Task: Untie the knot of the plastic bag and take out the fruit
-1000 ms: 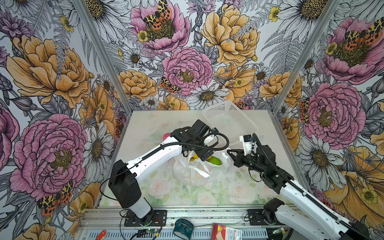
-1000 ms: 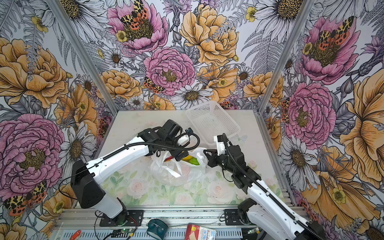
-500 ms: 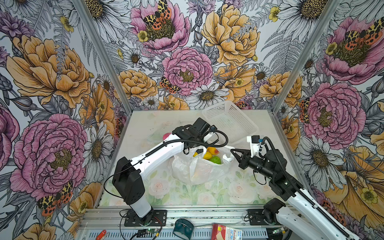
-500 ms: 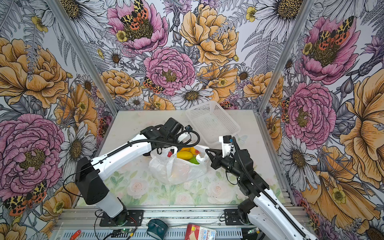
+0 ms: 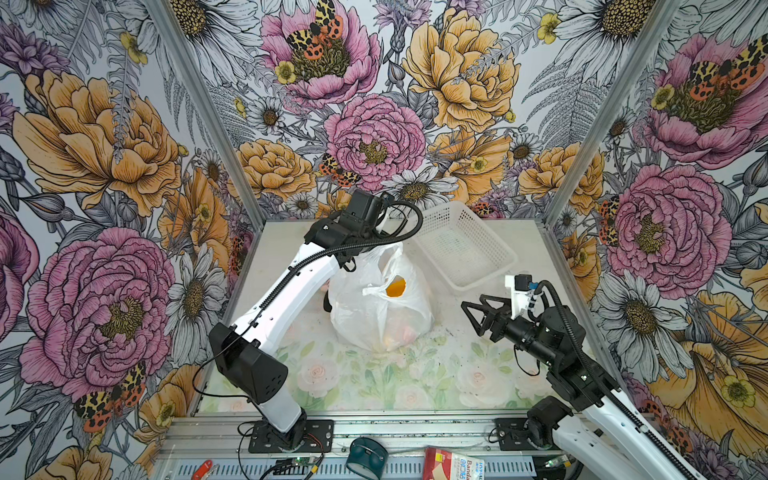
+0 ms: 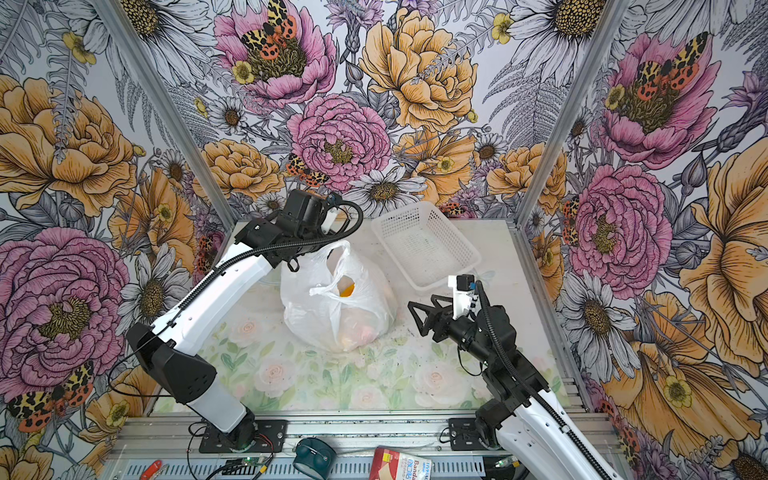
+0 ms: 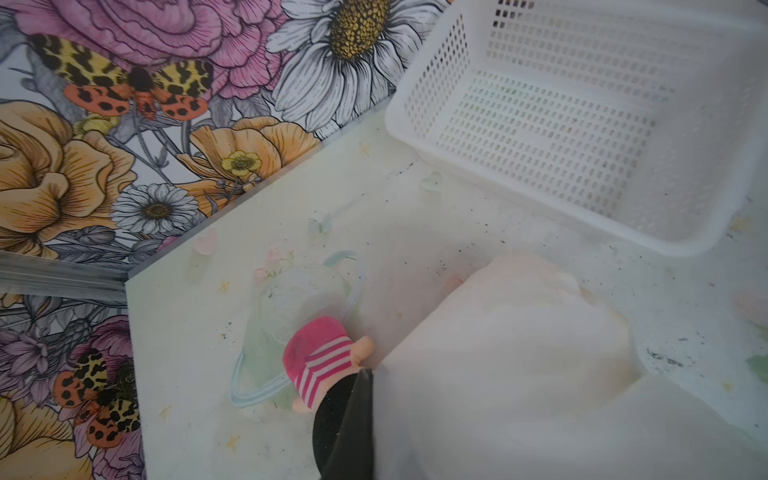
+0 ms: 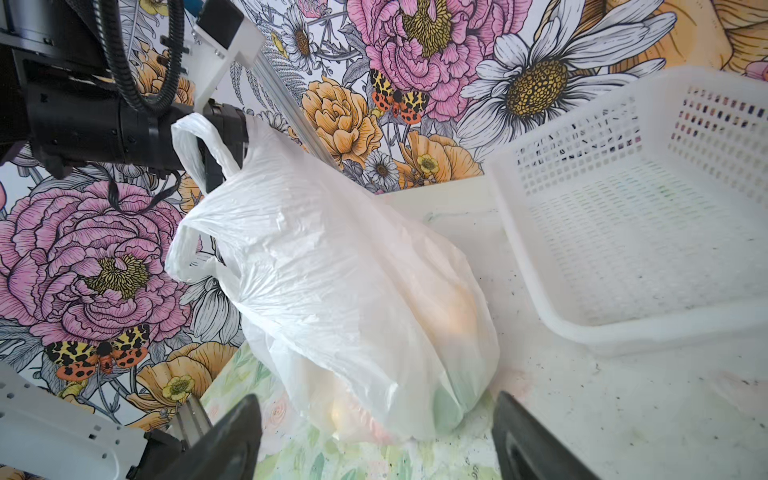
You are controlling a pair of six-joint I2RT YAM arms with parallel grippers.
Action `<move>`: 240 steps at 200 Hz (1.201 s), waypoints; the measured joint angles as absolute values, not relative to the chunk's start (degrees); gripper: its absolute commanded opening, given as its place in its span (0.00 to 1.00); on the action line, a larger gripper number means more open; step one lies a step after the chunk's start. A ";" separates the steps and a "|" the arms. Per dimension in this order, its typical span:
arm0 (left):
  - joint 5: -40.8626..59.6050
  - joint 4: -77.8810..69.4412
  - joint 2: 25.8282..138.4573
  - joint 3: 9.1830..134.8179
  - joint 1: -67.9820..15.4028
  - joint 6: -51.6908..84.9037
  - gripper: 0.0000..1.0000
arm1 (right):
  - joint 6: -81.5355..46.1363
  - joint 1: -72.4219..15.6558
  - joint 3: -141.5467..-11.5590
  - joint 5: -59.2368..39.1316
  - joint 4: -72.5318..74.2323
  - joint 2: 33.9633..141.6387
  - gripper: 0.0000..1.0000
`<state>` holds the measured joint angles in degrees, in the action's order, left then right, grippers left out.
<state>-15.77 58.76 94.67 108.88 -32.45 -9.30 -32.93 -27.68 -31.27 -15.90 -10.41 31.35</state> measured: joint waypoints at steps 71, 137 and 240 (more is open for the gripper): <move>-22.63 66.06 98.63 126.98 -33.41 -4.40 0.00 | -31.16 -34.17 -31.88 -16.25 -10.94 30.50 0.89; -2.94 66.46 102.96 103.55 -40.97 -3.20 0.00 | -28.01 -44.03 -33.71 -9.26 -10.94 36.77 0.92; 6.20 60.14 90.17 93.06 -42.70 -6.02 0.00 | -26.92 -45.28 -34.59 8.58 -9.89 52.10 0.95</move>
<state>6.20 60.14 90.17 93.06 -42.70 -6.02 -26.92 -45.28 -34.59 8.58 -9.89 52.10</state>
